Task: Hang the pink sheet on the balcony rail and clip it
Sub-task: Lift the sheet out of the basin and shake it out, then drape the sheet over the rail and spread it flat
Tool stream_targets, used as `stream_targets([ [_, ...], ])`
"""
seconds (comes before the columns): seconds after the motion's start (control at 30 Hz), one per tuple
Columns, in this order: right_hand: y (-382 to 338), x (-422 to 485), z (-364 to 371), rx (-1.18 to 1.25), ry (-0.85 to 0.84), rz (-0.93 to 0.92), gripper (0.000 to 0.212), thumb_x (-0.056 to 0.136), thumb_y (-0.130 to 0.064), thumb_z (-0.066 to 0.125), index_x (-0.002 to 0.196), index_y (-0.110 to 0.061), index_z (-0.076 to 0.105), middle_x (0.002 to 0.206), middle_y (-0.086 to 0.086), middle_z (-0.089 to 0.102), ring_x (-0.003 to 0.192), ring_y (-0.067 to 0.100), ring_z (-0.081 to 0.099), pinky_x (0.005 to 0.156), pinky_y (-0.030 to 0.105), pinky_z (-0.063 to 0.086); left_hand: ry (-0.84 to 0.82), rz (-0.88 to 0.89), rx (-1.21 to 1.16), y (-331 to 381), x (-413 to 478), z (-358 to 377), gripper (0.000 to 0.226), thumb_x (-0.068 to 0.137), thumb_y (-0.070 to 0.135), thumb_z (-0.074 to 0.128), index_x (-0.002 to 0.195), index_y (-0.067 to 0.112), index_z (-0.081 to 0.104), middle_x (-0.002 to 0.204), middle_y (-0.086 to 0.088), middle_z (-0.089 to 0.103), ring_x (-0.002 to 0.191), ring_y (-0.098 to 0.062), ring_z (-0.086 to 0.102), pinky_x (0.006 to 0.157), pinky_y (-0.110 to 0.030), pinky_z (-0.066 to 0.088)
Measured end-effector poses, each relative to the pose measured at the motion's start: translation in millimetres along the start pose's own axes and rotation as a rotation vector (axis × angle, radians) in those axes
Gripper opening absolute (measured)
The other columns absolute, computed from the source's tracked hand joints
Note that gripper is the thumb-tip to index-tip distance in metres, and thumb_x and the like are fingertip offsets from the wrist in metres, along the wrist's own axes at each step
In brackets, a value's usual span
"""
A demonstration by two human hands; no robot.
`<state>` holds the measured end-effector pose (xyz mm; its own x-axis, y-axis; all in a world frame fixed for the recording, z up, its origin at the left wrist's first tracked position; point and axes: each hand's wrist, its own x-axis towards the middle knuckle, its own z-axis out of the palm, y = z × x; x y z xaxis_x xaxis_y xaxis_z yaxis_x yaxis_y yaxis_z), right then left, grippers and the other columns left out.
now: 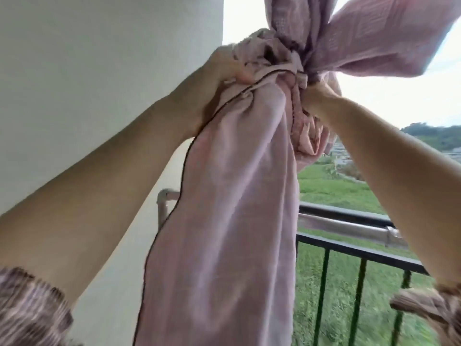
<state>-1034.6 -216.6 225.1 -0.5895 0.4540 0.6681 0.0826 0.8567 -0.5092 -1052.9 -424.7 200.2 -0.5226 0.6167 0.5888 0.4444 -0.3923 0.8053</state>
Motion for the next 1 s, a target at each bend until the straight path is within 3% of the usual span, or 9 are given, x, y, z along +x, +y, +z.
stream_targets([
  [0.07, 24.4, -3.2, -8.2, -0.193, -0.073, 0.006, 0.045, 0.099, -0.029, 0.036, 0.138, -0.008, 0.043, 0.137, 0.018, 0.047, 0.121, 0.025, 0.044, 0.106, 0.037, 0.035, -0.039, -0.069, -0.009, -31.3, 17.5, 30.2, 0.031, 0.084, 0.013, 0.058, 0.113, 0.002, 0.062, 0.109, -0.015, 0.066, 0.092, -0.021, 0.066, 0.082, -0.027, 0.054],
  [0.1, 36.5, -5.8, -8.9, -0.277, -0.150, 0.018, 0.042, 0.099, -0.025, 0.037, 0.135, -0.004, 0.046, 0.138, 0.019, 0.047, 0.126, 0.030, 0.044, 0.107, 0.039, 0.035, -0.074, -0.120, 0.025, -50.6, 24.8, 43.1, 0.030, 0.087, 0.018, 0.057, 0.114, 0.006, 0.061, 0.106, -0.011, 0.067, 0.090, -0.018, 0.067, 0.083, -0.026, 0.054],
  [0.2, 85.7, -16.5, -16.8, -0.373, -0.407, 0.160, 0.032, 0.100, -0.017, 0.041, 0.117, 0.005, 0.054, 0.117, 0.017, 0.057, 0.109, 0.033, 0.055, 0.088, 0.033, 0.045, -0.147, -0.317, 0.360, -112.6, 41.5, 83.8, 0.079, 0.078, 0.051, 0.066, 0.146, 0.028, 0.033, 0.138, 0.000, 0.050, 0.121, -0.017, 0.053, 0.106, -0.035, 0.041],
  [0.3, 119.3, -35.5, -21.7, -0.295, -0.610, 0.307, 0.057, 0.098, -0.037, 0.046, 0.143, -0.003, 0.035, 0.141, 0.016, 0.046, 0.126, 0.033, 0.048, 0.097, 0.039, 0.041, -0.223, -0.433, 0.751, -149.7, 40.4, 96.8, 0.066, 0.091, 0.062, 0.039, 0.147, 0.026, 0.033, 0.152, 0.002, 0.032, 0.138, -0.020, 0.033, 0.116, -0.036, 0.025],
  [0.4, 132.8, -46.5, -22.9, -0.289, -0.691, 0.276, 0.055, 0.097, -0.043, 0.046, 0.140, -0.011, 0.041, 0.142, 0.011, 0.047, 0.123, 0.028, 0.051, 0.102, 0.043, 0.042, -0.265, -0.511, 0.851, -165.1, 37.4, 97.5, 0.066, 0.093, 0.062, 0.031, 0.137, 0.015, 0.049, 0.143, -0.004, 0.045, 0.131, -0.024, 0.043, 0.112, -0.039, 0.030],
  [0.5, 127.4, -59.3, -20.5, -0.273, -0.768, 0.198, 0.046, 0.099, -0.040, 0.041, 0.136, -0.014, 0.048, 0.141, 0.007, 0.050, 0.129, 0.026, 0.047, 0.109, 0.050, 0.030, -0.139, -0.421, 0.767, -171.9, 37.8, 98.0, 0.033, 0.098, 0.033, 0.042, 0.105, 0.011, 0.066, 0.104, -0.010, 0.062, 0.102, -0.019, 0.056, 0.098, -0.039, 0.041],
  [0.63, 121.4, -83.4, -13.6, -0.156, -0.595, 0.080, 0.035, 0.094, -0.027, 0.053, 0.113, -0.001, 0.065, 0.118, 0.012, 0.067, 0.107, 0.028, 0.063, 0.094, 0.039, 0.046, 0.256, -0.126, 0.784, -172.5, 10.8, 93.1, 0.017, 0.093, 0.016, 0.047, 0.093, 0.022, 0.063, 0.083, 0.001, 0.060, 0.069, -0.012, 0.053, 0.061, -0.022, 0.041],
  [0.73, 118.4, -108.5, -8.5, -0.069, -0.434, -0.005, 0.030, 0.091, -0.019, 0.057, 0.105, 0.006, 0.068, 0.102, 0.016, 0.070, 0.093, 0.029, 0.065, 0.085, 0.041, 0.053, 0.592, 0.055, 0.703, -175.9, -26.1, 79.6, 0.020, 0.091, 0.011, 0.049, 0.097, 0.016, 0.067, 0.087, 0.005, 0.063, 0.076, -0.011, 0.057, 0.063, -0.019, 0.040],
  [1.0, 92.3, -188.6, 20.8, -0.157, -0.029, -0.314, 0.026, 0.086, -0.038, 0.063, 0.085, -0.012, 0.056, 0.084, -0.002, 0.055, 0.066, 0.010, 0.046, 0.060, 0.022, 0.042, 0.715, -0.009, 0.499, -214.7, -99.9, 68.1, 0.010, 0.090, 0.017, 0.053, 0.096, 0.013, 0.045, 0.076, 0.004, 0.053, 0.064, -0.007, 0.051, 0.058, -0.020, 0.038],
])
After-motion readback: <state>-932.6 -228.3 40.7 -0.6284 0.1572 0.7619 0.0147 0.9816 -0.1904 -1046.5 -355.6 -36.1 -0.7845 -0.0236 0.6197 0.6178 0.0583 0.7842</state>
